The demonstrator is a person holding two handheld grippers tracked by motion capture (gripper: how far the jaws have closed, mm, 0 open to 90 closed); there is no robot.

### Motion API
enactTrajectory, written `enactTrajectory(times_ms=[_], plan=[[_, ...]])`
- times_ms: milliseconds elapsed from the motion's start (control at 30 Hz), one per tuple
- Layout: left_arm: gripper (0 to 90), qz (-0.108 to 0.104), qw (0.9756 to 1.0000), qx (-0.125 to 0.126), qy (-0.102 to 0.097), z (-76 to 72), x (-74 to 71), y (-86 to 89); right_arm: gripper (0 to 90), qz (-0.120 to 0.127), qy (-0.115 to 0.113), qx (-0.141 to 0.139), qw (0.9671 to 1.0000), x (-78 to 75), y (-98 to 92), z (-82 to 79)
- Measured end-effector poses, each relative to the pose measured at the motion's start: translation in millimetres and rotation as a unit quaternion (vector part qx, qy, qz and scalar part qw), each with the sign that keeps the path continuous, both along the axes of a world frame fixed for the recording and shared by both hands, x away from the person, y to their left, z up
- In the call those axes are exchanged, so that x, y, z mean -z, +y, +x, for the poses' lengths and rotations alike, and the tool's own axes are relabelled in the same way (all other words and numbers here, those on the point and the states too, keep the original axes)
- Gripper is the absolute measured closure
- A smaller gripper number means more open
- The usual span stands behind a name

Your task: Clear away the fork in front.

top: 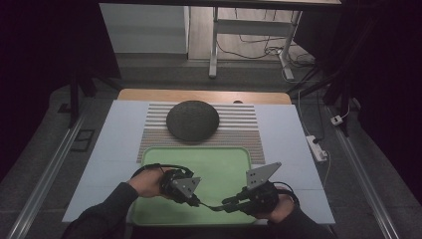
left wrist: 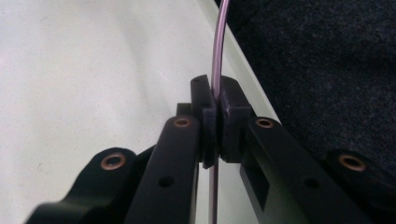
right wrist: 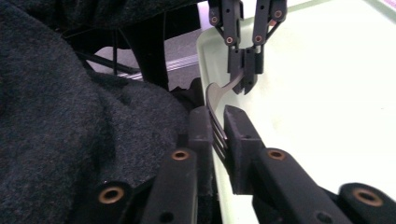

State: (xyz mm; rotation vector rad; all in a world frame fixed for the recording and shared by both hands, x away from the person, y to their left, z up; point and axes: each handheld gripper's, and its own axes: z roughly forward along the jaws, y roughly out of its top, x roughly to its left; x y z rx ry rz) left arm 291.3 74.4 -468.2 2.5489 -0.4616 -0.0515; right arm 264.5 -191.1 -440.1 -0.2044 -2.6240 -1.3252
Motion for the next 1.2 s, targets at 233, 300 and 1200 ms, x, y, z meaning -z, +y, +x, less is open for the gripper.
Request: enactTrajectory(times_ms=[233,300,1200], plan=[[86.0,0.006,0.9989,-0.042,0.020,3.5,-1.1,3.1,60.6,0.000,-0.020,0.031,0.9993,-2.7,-3.3,2.1],[86.0,0.014,0.9979,-0.057,0.025,4.3,-0.8,4.7,55.6,0.001,-0.026,0.051,0.9984,-3.9,-5.5,3.3],[85.8,0.036,0.9385,-0.336,0.069,8.5,-2.4,44.3,4.9,-0.036,-0.081,0.282,0.9553,5.2,-57.8,-4.7]])
